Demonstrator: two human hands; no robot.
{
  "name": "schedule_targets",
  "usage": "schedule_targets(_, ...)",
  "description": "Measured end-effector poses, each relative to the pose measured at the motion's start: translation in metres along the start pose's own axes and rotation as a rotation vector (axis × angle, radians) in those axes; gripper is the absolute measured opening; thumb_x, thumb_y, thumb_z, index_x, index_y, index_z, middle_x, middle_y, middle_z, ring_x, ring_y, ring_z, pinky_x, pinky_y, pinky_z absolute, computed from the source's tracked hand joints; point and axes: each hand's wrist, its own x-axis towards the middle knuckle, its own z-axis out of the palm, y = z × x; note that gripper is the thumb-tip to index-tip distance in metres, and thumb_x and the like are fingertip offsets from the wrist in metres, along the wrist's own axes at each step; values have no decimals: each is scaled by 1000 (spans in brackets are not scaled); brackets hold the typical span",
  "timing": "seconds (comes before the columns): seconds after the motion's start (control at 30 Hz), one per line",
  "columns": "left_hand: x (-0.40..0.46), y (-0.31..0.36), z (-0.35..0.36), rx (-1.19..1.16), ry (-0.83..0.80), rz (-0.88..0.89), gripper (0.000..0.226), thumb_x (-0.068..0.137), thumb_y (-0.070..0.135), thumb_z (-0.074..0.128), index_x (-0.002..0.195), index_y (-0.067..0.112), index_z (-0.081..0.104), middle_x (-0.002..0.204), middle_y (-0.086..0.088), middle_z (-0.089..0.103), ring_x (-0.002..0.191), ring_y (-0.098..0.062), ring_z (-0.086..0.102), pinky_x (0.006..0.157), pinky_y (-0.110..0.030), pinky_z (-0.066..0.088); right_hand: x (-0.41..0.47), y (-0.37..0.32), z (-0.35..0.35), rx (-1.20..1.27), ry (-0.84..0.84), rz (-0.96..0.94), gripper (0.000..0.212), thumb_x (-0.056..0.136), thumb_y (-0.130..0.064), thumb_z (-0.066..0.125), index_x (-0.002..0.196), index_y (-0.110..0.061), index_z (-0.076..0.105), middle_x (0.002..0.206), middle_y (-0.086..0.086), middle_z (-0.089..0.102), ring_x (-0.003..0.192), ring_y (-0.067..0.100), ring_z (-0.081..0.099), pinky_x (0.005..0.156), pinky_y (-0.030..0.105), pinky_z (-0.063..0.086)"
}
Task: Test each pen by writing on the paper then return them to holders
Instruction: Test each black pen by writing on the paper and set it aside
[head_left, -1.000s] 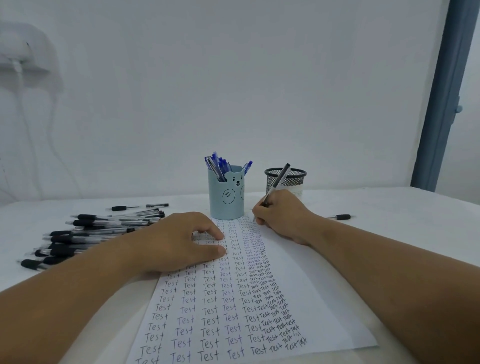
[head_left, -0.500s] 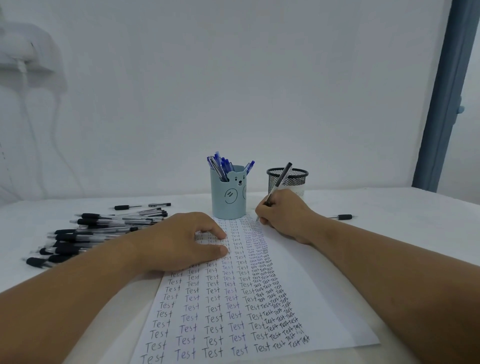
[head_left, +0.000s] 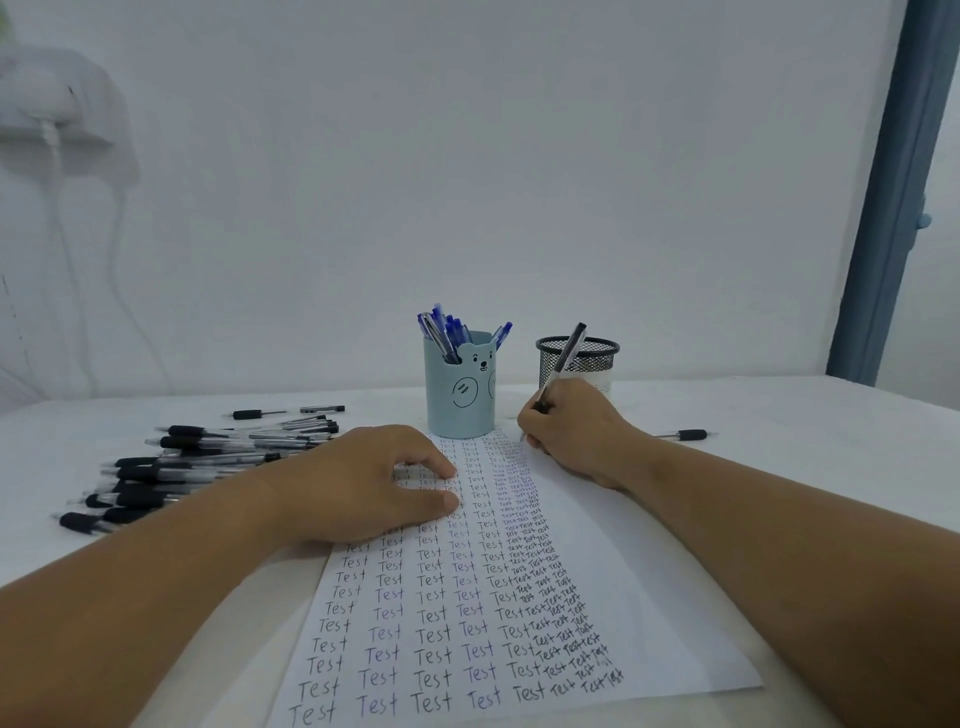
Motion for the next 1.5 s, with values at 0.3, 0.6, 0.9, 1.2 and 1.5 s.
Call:
schedule_targets(0.3,0,0,0,3,3,13,35,81,64,66,112,50,63,128,35,49,116,10,45,105,-23,37,0,2,-1,-36,6,-4,26,88,-16,56,79,6,66,65,4,67,56,17,50,54,27,40)
schedule_targets(0.6,-2,1,0,10,-4,21,34,83,62,66,114,49,63,128,35,49,112,16,42,100,-19,34,3,3,1,-111,16,-8,26,87,-21,59,81,3,66,82,17,72,64,19,53,62,31,43)
schedule_targets(0.9,-2,0,-1,-11,-2,4,35,82,63,67,114,50,63,130,35,49,122,6,44,108,-24,35,-11,-5,-2,292,7,-71,41,103,-41,51,83,-9,67,69,1,64,51,12,51,54,27,43)
schedule_targets(1.2,-2,-4,-1,-24,-3,3,38,79,66,67,114,52,64,134,34,48,127,5,43,114,-28,34,-30,-32,-14,51,51,-452,40,100,-2,47,122,-34,40,86,6,61,72,10,56,71,25,46)
schedule_targets(1.5,-3,-2,-1,-22,-7,12,40,77,67,67,115,52,63,131,35,49,124,7,44,110,-23,35,-38,-29,-17,-82,-9,-572,6,106,-23,46,111,-26,46,68,11,49,57,15,38,55,34,35)
